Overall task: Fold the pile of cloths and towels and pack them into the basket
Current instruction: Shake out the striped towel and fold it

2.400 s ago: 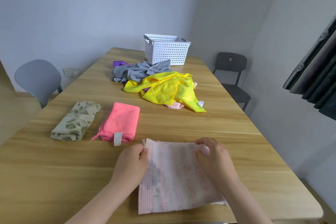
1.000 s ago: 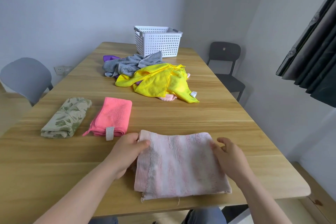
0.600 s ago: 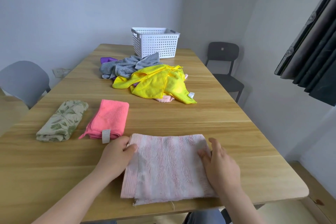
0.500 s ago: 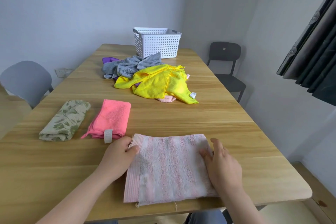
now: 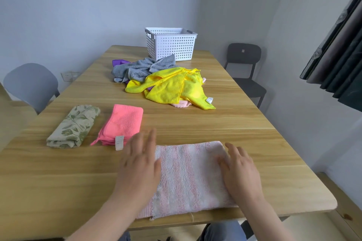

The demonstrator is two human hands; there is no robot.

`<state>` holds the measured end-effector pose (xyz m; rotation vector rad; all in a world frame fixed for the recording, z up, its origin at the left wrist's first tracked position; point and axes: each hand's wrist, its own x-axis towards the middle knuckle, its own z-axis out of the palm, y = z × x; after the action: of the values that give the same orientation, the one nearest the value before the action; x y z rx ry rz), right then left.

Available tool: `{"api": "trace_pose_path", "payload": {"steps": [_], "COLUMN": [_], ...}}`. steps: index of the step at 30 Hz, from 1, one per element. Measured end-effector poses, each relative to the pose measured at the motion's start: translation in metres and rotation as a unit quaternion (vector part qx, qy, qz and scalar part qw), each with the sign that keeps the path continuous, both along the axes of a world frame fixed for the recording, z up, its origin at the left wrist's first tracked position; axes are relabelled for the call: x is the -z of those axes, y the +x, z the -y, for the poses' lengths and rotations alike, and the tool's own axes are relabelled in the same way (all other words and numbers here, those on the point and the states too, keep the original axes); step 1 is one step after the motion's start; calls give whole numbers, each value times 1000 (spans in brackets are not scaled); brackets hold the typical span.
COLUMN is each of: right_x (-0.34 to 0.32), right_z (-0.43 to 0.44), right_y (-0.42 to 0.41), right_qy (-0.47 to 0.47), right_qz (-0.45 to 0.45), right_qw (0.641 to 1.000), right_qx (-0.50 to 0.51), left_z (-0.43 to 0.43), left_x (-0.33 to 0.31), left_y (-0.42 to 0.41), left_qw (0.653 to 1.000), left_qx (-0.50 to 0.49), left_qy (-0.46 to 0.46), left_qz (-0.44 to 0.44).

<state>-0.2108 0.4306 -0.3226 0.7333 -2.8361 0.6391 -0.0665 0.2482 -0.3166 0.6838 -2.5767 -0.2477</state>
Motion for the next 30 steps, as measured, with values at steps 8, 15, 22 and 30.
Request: {"api": "trace_pose_path", "payload": {"steps": [8,15,22,30], "right_x": [14,11,6,-24], "right_z": [8,9,0,-39], "right_y": [-5,-15,-20,-18], "right_qy": [112,142,140,56], "right_qz": [58,77,58,117], "right_qw": [982,980,987,991], "right_qx": [-142,-117,-46,-39], "left_z": [-30,-28,8,-25], "left_x": [34,30,15,-5], "left_y": [-4,-6,-57,-40], "left_qw": [985,979,959,974], "left_qx": [49,46,153,213], "left_qy": [5,25,-7,8], "left_qz": [166,198,238,-82]}}
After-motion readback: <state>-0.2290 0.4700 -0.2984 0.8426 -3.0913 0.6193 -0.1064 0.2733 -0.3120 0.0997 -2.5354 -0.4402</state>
